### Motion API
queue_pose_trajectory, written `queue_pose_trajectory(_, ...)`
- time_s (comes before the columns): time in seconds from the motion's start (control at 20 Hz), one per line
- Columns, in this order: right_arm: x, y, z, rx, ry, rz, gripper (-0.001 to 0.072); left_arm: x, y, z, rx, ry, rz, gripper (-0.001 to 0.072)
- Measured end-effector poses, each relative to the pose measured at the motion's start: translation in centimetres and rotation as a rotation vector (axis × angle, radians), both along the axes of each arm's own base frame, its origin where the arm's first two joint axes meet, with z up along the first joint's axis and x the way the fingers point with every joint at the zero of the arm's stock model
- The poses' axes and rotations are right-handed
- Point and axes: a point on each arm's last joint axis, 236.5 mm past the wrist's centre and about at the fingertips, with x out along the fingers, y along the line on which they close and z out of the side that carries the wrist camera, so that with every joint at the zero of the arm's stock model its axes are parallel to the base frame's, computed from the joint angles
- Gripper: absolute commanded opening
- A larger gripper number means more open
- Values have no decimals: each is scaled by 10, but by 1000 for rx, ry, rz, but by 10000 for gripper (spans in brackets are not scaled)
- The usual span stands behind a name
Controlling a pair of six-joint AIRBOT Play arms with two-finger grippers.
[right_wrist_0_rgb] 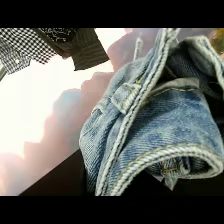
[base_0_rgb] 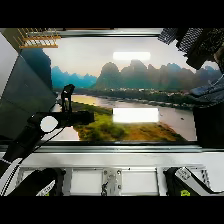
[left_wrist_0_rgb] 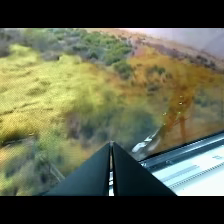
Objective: Fold the clothes and pants, and hang the long-sleeved shirts on hangers.
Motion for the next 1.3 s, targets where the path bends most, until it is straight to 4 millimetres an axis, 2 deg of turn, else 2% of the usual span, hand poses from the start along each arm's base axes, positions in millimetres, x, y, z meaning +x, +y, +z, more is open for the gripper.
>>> queue_pose_trajectory(0.1,-19,0,-9,1,83,-41,35,0,0,0,0,0,0,33)
queue_pose_trajectory(0.2,-44,-1,-27,9,193,-92,35,0,0,0,0,0,0,33)
queue_pose_trajectory(0.4,-95,7,-75,63,385,-196,36,0,0,0,0,0,0,34)
queue_pose_trajectory(0.5,-114,14,-99,97,450,-226,69,0,0,0,0,1,-1,33)
queue_pose_trajectory(0.55,-121,17,-110,110,479,-234,216,0,0,0,0,1,-1,33)
queue_pose_trajectory(0.6,-128,21,-120,127,504,-243,483,-1,0,0,1,3,-1,34)
queue_pose_trajectory(0.65,-132,24,-127,136,524,-245,680,-1,0,0,1,3,-2,33)
queue_pose_trajectory(0.75,-141,26,-135,144,558,-252,697,-1,0,0,2,2,-3,34)
queue_pose_trajectory(0.85,-147,24,-132,125,568,-262,697,-1,0,0,2,2,-3,33)
queue_pose_trajectory(0.95,-147,20,-117,58,554,-251,697,-1,0,0,2,2,-3,34)
queue_pose_trajectory(1.1,-120,34,-86,-74,464,-129,697,-1,0,0,2,2,-3,34)
queue_pose_trajectory(1.15,-105,48,-76,-114,426,-55,697,-1,0,0,2,2,-3,34)
queue_pose_trajectory(1.3,-56,110,-56,-176,305,204,697,-1,0,0,2,1,-2,33)
